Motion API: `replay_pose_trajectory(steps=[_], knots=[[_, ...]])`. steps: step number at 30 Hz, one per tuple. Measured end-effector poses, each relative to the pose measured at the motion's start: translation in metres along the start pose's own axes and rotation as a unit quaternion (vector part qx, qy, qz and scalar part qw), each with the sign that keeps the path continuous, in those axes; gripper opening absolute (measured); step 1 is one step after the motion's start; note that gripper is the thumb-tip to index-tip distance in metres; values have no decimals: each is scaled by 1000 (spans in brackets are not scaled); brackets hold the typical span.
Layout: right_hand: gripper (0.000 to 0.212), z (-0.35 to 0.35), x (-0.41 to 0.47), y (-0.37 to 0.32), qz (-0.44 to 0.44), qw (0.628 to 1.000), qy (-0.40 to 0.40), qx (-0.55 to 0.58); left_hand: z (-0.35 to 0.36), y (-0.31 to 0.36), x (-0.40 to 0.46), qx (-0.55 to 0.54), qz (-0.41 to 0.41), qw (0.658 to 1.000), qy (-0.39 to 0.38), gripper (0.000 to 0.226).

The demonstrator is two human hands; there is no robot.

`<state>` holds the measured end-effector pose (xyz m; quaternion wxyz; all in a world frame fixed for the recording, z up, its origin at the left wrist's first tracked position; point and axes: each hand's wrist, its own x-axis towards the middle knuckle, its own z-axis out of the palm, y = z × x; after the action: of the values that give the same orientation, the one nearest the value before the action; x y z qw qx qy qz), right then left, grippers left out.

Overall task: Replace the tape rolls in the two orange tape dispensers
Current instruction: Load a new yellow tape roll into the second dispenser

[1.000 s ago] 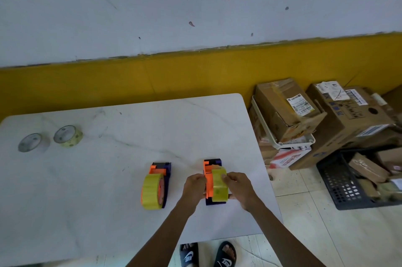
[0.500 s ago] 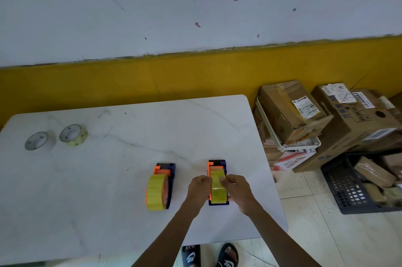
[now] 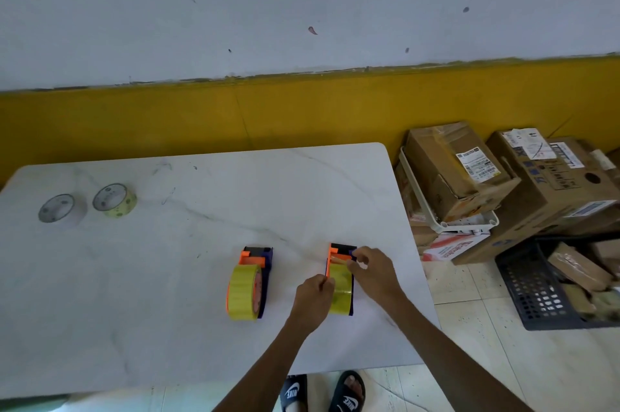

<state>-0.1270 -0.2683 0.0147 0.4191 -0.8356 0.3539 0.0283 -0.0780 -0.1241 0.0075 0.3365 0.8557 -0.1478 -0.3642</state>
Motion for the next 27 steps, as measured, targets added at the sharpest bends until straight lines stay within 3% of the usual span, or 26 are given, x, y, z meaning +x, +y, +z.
replay_pose_trajectory(steps=[6,12,15,17,21,27], knots=[[29,-2,32,-10,-103,964,-137,-204,0,-1,-3,40,17,999,12,34],[22,3,51,-12,-114,937,-185,-271,3,3,-11,59,13,998,31,28],[22,6,56,-2,-114,932,-169,-300,4,-1,-12,102,61,991,59,19],[25,8,56,5,-106,932,-156,-310,0,2,-15,141,80,985,54,29],[29,10,54,12,-114,930,-140,-321,4,0,-11,161,23,986,35,50],[40,9,57,10,-67,957,-138,-247,10,-4,-8,237,46,970,40,72]])
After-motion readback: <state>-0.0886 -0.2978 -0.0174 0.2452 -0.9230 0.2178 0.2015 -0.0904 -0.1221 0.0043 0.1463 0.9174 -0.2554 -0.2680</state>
